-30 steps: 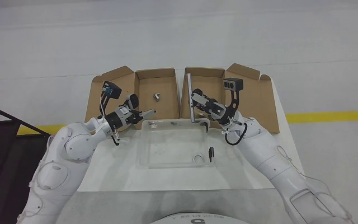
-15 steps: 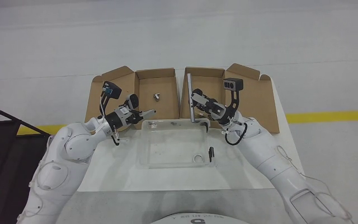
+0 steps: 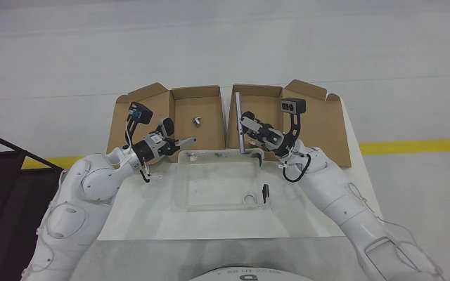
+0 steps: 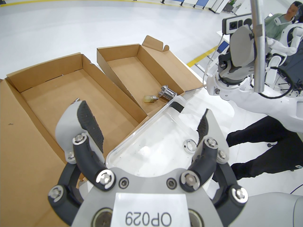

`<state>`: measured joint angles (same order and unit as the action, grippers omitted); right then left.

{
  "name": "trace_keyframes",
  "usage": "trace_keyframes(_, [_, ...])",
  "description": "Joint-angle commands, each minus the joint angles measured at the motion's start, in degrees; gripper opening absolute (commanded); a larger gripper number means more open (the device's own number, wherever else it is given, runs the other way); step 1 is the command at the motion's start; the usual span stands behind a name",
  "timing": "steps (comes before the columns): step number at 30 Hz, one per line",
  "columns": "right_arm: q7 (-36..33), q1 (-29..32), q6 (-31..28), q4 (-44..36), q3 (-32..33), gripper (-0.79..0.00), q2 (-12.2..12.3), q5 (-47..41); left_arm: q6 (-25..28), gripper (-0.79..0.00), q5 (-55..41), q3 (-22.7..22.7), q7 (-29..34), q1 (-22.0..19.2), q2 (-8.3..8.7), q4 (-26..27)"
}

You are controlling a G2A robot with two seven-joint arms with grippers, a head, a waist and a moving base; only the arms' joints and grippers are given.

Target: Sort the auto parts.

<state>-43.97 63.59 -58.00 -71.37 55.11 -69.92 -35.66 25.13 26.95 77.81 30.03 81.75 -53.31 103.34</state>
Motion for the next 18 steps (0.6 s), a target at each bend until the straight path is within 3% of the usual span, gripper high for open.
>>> trace_keyframes(1, [0.00, 0.00, 0.00, 0.00, 0.00, -0.785, 0.00, 0.00, 0.00, 0.000, 0.00, 0.00, 0.00, 0.00, 0.00, 0.00])
trace_keyframes(8, [0.00, 0.00, 0.00, 0.00, 0.00, -0.785, 0.00, 0.00, 0.00, 0.000, 0.00, 0.00, 0.00, 0.00, 0.00, 0.00])
trace_keyframes(9, [0.00, 0.00, 0.00, 0.00, 0.00, -0.680, 0.00, 0.00, 0.00, 0.000, 0.00, 0.00, 0.00, 0.00, 0.00, 0.00])
trace_keyframes(11, [0.00, 0.00, 0.00, 0.00, 0.00, -0.785, 0.00, 0.00, 0.00, 0.000, 0.00, 0.00, 0.00, 0.00, 0.00, 0.00])
trace_keyframes(18, [0.00, 0.00, 0.00, 0.00, 0.00, -0.785, 0.00, 0.00, 0.00, 0.000, 0.00, 0.00, 0.00, 0.00, 0.00, 0.00])
